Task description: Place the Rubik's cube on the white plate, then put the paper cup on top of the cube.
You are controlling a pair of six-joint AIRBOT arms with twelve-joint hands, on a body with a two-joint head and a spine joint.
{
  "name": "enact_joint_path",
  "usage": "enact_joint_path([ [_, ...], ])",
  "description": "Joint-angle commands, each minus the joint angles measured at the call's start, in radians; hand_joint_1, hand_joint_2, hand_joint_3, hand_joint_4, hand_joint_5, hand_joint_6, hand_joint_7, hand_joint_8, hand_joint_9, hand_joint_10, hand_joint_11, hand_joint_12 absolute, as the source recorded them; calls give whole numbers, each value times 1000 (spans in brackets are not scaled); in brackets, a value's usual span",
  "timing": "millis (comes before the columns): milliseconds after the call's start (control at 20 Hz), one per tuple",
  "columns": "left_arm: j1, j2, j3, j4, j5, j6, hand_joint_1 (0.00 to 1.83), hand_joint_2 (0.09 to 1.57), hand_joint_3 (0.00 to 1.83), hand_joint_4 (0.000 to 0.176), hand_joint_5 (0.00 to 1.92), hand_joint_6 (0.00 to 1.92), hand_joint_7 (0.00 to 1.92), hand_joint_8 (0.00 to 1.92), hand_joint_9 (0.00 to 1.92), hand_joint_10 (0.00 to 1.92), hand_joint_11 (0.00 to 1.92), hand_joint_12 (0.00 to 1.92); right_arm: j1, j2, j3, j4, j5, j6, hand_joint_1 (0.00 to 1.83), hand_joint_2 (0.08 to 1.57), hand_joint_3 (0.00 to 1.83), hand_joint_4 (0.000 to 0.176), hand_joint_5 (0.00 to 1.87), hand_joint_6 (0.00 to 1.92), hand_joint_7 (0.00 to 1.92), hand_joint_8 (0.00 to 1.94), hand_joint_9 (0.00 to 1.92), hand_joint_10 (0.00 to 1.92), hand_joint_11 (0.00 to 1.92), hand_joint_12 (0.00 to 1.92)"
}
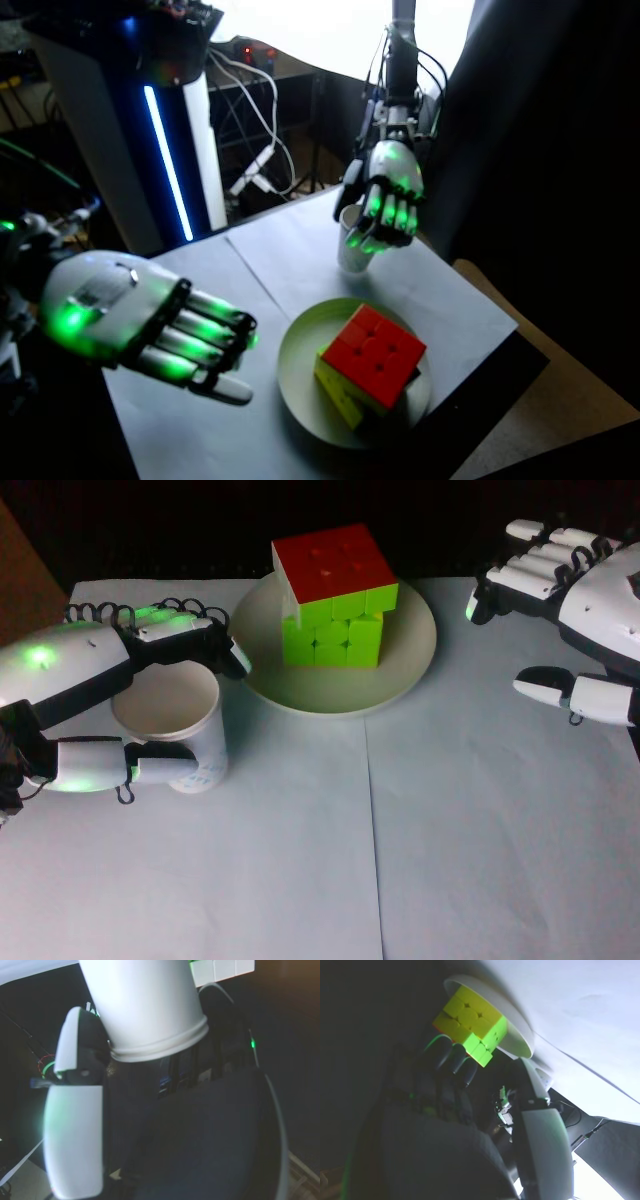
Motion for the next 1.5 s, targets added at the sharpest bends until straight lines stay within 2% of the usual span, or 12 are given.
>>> enact_joint_path([
  [0,-9,-1,3,-23,-128,-2,1122,1187,2,55,141,1001,129,1263,185,1522,63,1840,9,-3,5,4,122,-1,982,1281,0,0,65,1175,156,1186,133,1542,76,1921],
  [250,-10,2,-4,-23,-162,-2,1115,1190,3,68,122,1101,78,1433,170,1675,69,1919,9,-3,5,4,122,-1,994,1279,0,0,62,1175,150,1190,114,1559,35,1921],
  [450,-12,17,-15,-23,-208,3,1282,1151,0,20,199,1127,162,1374,247,1543,105,1769,9,-3,5,4,122,-1,963,1273,0,0,61,1227,153,1190,103,1581,34,1921],
  [550,-14,26,-21,-24,-229,12,1214,1185,4,74,162,1273,115,1358,222,1566,221,1835,9,-4,6,4,122,-1,940,1285,2,0,50,1215,146,1194,95,1575,21,1921],
  [800,-82,24,-5,-45,-233,48,1248,1325,6,55,231,1352,536,1648,330,1693,387,1921,9,-9,9,9,122,-1,927,1287,1,0,46,1207,123,1214,77,1629,19,1921],
  [900,-127,10,25,-49,-200,49,1137,1253,0,104,209,1408,294,1452,333,1693,385,1921,9,-16,12,9,122,-1,915,1292,3,0,68,1191,155,1196,102,1620,67,1921],
  [950,-151,3,36,-49,-182,49,1180,1200,0,43,250,1361,267,1343,345,1675,419,1921,9,-17,13,9,122,-1,932,1290,1,0,70,1182,147,1189,87,1620,47,1921],
  [1050,-203,-20,70,-48,-147,50,1224,1291,5,122,196,1413,504,1600,353,1791,462,1921,9,-21,15,9,122,-1,911,1283,0,0,65,1166,146,1192,65,1580,0,1921],
  [1150,-247,-42,100,-48,-117,49,1249,1313,3,107,200,1431,585,1617,399,1774,499,1921,9,-28,18,9,122,-1,919,1284,0,0,82,1171,170,1174,102,1571,25,1921],
  [1200,-267,-53,113,-45,-96,50,1255,1312,0,40,217,1399,589,1617,391,1805,495,1921,9,-30,19,9,122,-1,918,1296,2,0,52,1219,144,1198,99,1608,68,1921],
  [1350,-331,-99,161,-40,-36,49,1262,1300,0,67,247,1393,609,1593,385,1793,475,1921,3,-37,20,9,122,-1,892,1289,0,0,68,1240,168,1211,122,1593,90,1921],
  [1450,-384,-139,197,-29,12,49,1151,1178,0,36,284,1302,299,1490,335,1726,369,1921,-5,-42,20,9,122,-1,876,1288,0,0,47,1318,145,1265,131,1602,146,1921],
])
